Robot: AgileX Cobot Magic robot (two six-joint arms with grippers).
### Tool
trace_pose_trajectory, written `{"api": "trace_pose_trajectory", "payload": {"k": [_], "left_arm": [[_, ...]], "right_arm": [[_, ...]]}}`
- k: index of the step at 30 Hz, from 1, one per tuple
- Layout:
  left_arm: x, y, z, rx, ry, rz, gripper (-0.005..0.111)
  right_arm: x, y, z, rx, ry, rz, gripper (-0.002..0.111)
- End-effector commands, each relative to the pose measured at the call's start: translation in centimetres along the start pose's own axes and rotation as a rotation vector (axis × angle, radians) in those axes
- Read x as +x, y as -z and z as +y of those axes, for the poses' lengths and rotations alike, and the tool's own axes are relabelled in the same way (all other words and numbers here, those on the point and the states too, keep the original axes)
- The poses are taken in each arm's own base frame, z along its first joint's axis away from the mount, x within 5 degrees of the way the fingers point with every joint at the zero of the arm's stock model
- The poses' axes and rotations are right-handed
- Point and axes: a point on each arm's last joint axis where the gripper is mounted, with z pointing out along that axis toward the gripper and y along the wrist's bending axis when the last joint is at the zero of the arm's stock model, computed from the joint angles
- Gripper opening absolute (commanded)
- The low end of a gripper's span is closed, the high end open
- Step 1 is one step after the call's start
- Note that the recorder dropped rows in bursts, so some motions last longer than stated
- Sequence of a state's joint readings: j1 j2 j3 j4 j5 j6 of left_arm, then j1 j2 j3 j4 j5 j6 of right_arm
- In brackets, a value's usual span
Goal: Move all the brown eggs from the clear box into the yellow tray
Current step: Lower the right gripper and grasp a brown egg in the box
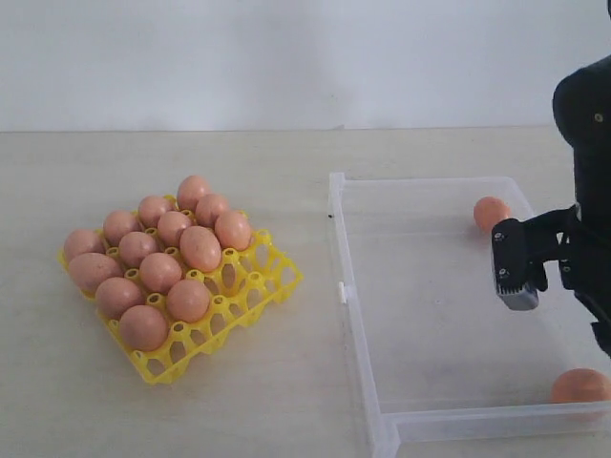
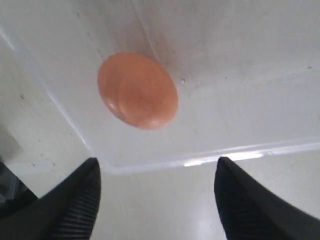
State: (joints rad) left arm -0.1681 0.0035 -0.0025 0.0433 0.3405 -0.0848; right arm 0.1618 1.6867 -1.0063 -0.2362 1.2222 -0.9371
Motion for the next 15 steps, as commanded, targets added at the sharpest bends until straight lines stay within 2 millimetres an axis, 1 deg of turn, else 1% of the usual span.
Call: {"api": "trace_pose_trajectory", "payload": {"k": [1, 2, 5, 8, 9, 15], "left_arm": [[0.0, 0.0, 0.0, 0.006, 0.003, -0.004, 0.004], [0.0, 0.0, 0.0, 0.006, 0.003, -0.004, 0.004], [0.0, 0.0, 0.0, 0.006, 0.003, -0.004, 0.004], [0.0, 0.0, 0.0, 0.006, 0.003, -0.004, 0.004], [0.0, 0.0, 0.0, 0.006, 0.003, -0.004, 0.004], [0.0, 0.0, 0.0, 0.006, 0.003, -0.004, 0.004]], "right_arm": [[0.0, -0.5, -0.1, -0.007, 0.018, 0.022, 0.058], [-0.5, -0.5, -0.1, 0.002, 0.004, -0.034, 0.058], [-0.8, -0.5, -0.6, 0.049, 0.009, -0.071, 0.058], [-1.0, -0.5, -0.7, 0.069, 0.133, -0.086, 0.058], [-1.1, -0.6, -0.7, 0.064, 0.164, -0.087, 0.058], [-1.8, -2.3, -1.1, -0.005, 0.187, -0.058, 0.058]]}}
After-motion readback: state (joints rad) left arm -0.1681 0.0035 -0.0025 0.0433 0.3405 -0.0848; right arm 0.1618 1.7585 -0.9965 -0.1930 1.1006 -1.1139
